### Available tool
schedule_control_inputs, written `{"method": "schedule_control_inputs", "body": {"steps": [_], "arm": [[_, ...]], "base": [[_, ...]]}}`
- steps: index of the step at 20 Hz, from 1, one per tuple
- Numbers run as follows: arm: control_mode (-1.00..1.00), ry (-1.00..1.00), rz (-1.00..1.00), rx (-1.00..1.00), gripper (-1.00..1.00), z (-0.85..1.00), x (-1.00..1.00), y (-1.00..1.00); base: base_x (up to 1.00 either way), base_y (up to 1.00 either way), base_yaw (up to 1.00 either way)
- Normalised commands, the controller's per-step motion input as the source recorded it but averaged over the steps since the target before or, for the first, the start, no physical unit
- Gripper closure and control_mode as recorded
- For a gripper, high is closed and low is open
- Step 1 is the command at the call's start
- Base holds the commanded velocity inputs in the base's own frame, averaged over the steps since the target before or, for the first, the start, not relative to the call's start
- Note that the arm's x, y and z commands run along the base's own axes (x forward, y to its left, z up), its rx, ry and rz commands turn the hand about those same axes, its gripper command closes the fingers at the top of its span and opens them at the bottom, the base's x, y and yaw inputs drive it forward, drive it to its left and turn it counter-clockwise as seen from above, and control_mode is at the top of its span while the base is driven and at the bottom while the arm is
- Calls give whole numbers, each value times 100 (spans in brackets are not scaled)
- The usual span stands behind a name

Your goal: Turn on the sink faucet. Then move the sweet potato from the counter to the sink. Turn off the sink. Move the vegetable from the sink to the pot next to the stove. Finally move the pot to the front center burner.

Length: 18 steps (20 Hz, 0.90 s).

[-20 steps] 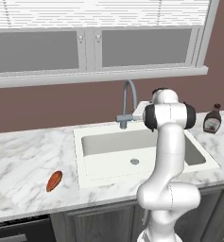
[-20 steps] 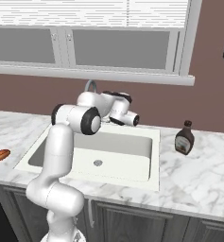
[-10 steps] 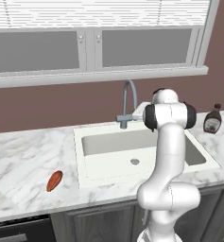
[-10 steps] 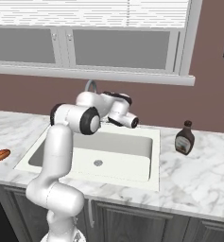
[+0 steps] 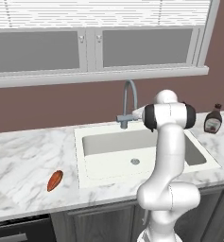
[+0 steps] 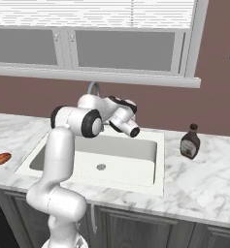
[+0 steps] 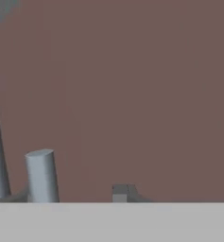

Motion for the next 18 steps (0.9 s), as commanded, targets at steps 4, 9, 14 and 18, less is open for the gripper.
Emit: {"method": "schedule_control_inputs", "body": {"steps": [4,9,14,18], "arm": [[-100,11,-2,12,100,-26,29,-79],[-100,10,0,10,100,-43,19,-76],[-100,9,0,6,100,-60,7,-74],[-100,2,0,6,100,-72,-4,-74]], "base": [[0,0,0],[0,0,0],[0,0,0],[0,0,0]]}}
